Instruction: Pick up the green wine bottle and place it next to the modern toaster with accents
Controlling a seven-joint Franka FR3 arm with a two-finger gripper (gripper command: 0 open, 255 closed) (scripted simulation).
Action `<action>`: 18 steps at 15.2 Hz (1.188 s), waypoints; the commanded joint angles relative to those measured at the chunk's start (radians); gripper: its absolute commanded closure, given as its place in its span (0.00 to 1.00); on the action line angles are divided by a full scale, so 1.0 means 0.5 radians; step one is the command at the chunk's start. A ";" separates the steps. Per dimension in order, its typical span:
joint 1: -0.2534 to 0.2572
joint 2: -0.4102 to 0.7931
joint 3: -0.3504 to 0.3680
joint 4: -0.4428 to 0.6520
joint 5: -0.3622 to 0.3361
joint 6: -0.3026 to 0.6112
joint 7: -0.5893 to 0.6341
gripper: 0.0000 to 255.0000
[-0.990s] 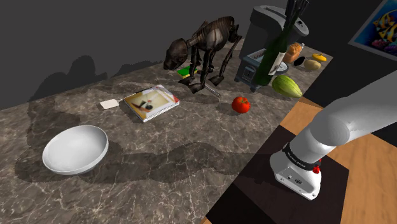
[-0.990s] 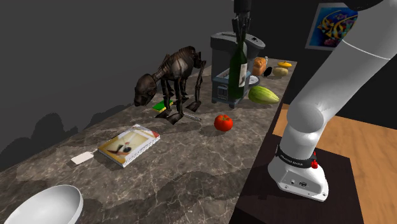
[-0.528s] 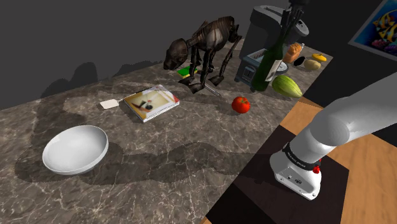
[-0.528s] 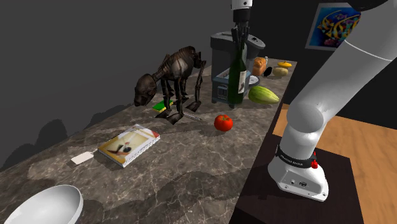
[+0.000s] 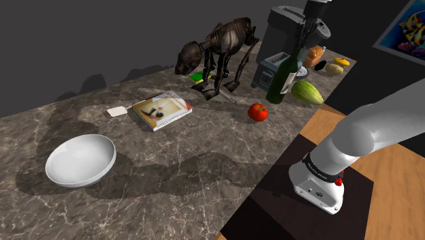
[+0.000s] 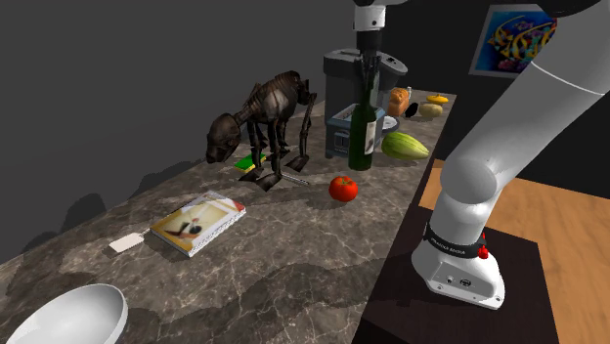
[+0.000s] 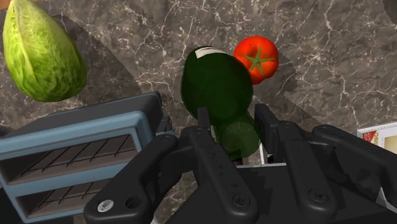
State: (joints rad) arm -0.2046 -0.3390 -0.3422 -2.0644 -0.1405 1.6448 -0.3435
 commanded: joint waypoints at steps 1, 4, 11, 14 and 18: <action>-0.003 0.000 -0.007 -0.048 -0.003 0.051 -0.002 1.00; -0.006 0.001 -0.013 -0.128 -0.007 0.132 0.001 1.00; -0.011 0.020 -0.031 -0.299 -0.014 0.321 0.005 1.00; -0.013 0.035 -0.039 -0.367 -0.016 0.404 0.006 1.00; -0.013 0.035 -0.039 -0.367 -0.016 0.404 0.006 1.00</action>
State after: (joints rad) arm -0.2111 -0.3210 -0.3617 -2.2476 -0.1483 1.8464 -0.3405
